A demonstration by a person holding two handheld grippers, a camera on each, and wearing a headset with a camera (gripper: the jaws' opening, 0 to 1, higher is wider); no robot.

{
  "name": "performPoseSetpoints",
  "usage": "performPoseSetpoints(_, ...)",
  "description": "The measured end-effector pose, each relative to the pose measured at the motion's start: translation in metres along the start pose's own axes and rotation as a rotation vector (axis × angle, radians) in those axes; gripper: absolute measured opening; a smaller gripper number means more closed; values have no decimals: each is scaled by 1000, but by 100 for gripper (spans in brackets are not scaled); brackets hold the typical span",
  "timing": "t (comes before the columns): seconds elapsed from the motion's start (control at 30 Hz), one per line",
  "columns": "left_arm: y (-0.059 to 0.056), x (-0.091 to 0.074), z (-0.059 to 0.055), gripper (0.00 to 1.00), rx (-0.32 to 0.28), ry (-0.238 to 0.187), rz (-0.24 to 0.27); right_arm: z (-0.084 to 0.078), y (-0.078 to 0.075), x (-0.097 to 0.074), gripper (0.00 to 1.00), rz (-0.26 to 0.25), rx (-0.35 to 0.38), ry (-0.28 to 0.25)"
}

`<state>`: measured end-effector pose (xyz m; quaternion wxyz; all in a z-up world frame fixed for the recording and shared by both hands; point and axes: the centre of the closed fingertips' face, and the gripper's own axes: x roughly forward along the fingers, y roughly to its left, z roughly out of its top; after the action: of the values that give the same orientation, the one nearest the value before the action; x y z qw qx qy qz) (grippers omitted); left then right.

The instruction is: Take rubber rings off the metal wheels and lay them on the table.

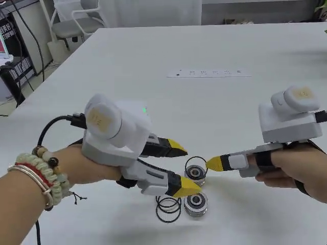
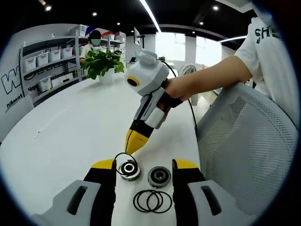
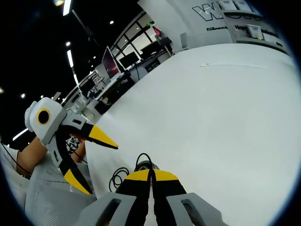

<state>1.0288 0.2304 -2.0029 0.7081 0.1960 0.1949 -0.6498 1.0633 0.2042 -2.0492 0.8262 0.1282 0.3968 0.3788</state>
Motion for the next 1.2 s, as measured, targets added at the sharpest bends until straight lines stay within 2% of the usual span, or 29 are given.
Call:
performPoseSetpoints(0.1, -3, -9, 6, 50, 27, 5, -3, 2, 0, -1, 0, -1, -9, -2)
performPoseSetpoints(0.27, -7, -31, 19, 58, 46, -20, 22, 5, 3, -3, 0, 8, -15, -13)
performPoseSetpoints(0.43, -12, -52, 23, 63, 53, -38, 44, 10, 8, -4, 0, 22, -25, -24)
performPoseSetpoints(0.57, -17, -72, 17, 66, 35, -32, 64, 12, 11, -4, 0, 27, -36, -27)
performPoseSetpoints(0.7, -15, -91, 8, 67, 0, -39, 122, 9, 11, -2, 0, 15, -64, -6)
performPoseSetpoints(0.83, -18, -106, -5, 68, -26, -33, 162, 6, 15, 1, 0, 15, -92, 15)
performPoseSetpoints(0.97, -19, -116, -13, 69, -61, -50, 205, 5, 21, 3, 0, 23, -120, 25)
performPoseSetpoints(1.2, -26, -125, -34, 71, -133, -52, 258, 4, 30, 6, 0, 42, -157, 42)
